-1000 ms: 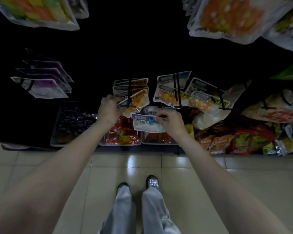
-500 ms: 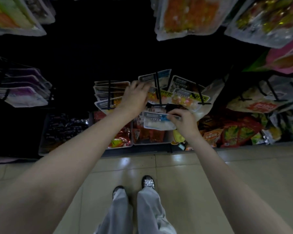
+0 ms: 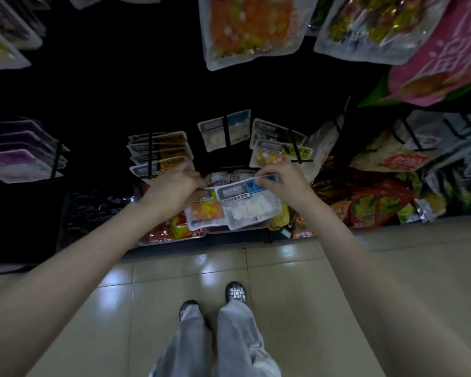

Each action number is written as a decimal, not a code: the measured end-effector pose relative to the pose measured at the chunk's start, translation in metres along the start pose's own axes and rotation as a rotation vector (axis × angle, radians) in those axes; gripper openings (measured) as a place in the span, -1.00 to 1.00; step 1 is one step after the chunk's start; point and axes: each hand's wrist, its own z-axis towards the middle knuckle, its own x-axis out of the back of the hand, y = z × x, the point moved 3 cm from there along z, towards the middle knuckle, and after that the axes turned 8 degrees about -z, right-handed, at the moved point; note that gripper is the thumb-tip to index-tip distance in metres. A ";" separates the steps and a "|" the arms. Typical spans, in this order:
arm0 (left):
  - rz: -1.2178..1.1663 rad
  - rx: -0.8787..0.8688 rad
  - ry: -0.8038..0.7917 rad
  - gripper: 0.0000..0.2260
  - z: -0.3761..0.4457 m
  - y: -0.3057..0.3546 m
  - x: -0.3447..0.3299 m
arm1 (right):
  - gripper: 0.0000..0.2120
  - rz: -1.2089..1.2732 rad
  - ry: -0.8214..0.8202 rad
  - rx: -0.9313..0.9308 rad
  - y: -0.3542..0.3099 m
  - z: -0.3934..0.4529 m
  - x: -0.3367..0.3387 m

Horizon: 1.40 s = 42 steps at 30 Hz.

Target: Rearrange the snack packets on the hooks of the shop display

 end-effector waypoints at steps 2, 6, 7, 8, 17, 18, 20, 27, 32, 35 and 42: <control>0.017 0.170 -0.053 -0.83 -0.013 0.003 0.006 | -0.84 -0.002 0.014 0.015 -0.008 0.007 -0.002; 0.189 0.359 -0.316 -0.74 -0.022 0.012 0.012 | -0.81 0.014 0.151 -0.038 -0.023 0.021 -0.008; 0.208 0.369 -0.358 -0.79 -0.024 0.013 0.013 | -0.80 0.013 0.188 -0.061 -0.024 0.024 -0.010; 0.210 0.375 -0.380 -0.83 -0.026 0.012 0.014 | -0.80 0.022 0.220 -0.091 -0.026 0.027 -0.012; 0.018 0.404 -0.102 -0.89 -0.024 0.000 0.030 | -0.72 0.294 0.202 -0.253 -0.023 0.039 -0.039; -0.007 0.405 -0.076 -0.87 -0.025 -0.003 0.032 | -0.75 0.332 0.243 -0.272 -0.021 0.039 -0.038; -0.072 0.408 -0.053 -0.83 -0.026 -0.006 0.036 | -0.79 0.333 0.268 -0.278 -0.017 0.035 -0.037; -0.236 0.428 -0.031 -0.83 -0.024 -0.009 0.036 | -0.82 0.328 0.248 -0.219 -0.017 0.033 -0.031; -0.276 0.400 -0.053 -0.84 -0.021 -0.003 0.041 | -0.80 0.249 0.285 -0.265 -0.023 0.045 -0.032; -0.281 0.403 -0.049 -0.82 -0.022 -0.002 0.048 | -0.80 0.161 0.311 -0.285 -0.022 0.048 -0.030; -0.362 0.318 -0.092 -0.80 -0.017 0.017 0.091 | -0.86 0.270 0.310 -0.009 -0.061 -0.001 0.034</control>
